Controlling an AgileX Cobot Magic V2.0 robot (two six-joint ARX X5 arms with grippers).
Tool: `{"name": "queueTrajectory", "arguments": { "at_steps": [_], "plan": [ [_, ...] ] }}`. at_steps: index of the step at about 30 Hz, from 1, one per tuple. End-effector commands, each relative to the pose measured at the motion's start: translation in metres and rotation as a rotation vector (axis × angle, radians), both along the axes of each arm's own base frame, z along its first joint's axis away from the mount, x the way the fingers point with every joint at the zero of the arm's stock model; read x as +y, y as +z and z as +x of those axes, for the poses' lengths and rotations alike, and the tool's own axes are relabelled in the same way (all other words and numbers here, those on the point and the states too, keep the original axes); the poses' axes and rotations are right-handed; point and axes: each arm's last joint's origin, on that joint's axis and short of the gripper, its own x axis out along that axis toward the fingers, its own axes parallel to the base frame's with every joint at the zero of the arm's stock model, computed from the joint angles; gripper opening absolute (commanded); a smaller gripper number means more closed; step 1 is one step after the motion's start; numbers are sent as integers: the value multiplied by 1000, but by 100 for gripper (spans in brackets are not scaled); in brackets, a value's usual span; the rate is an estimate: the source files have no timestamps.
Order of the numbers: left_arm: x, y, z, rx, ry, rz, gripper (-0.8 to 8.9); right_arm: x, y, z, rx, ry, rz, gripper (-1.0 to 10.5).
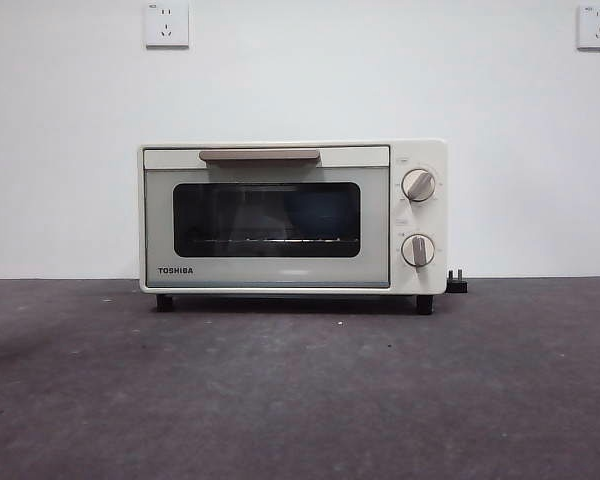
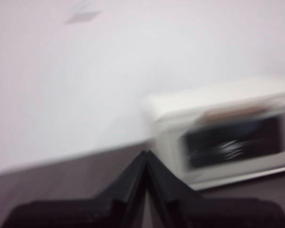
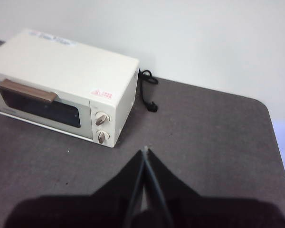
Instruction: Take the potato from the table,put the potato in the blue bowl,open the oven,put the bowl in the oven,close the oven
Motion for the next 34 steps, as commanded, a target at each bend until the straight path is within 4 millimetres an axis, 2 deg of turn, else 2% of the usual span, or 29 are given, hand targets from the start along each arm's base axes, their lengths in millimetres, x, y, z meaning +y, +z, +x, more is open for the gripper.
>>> {"name": "queueTrajectory", "arguments": {
  "at_steps": [1, 5, 14, 25, 34],
  "plan": [
    [4, -34, 1, 43, 128, -26, -4, 7, -5, 11, 47, -3, -23, 0],
    [5, -66, 1, 94, 154, -19, -4, 20, -10, 30, 94, -3, -54, 0],
    [9, -85, -3, 293, 105, -32, -4, 53, -32, 83, 227, -5, -138, 0],
    [10, -85, -3, 293, 97, -68, -4, 87, -65, 136, 368, -5, -229, 0],
    [10, -86, -2, 311, 97, -67, -4, 99, -81, 155, 423, -5, -265, 0]
  ]
}}
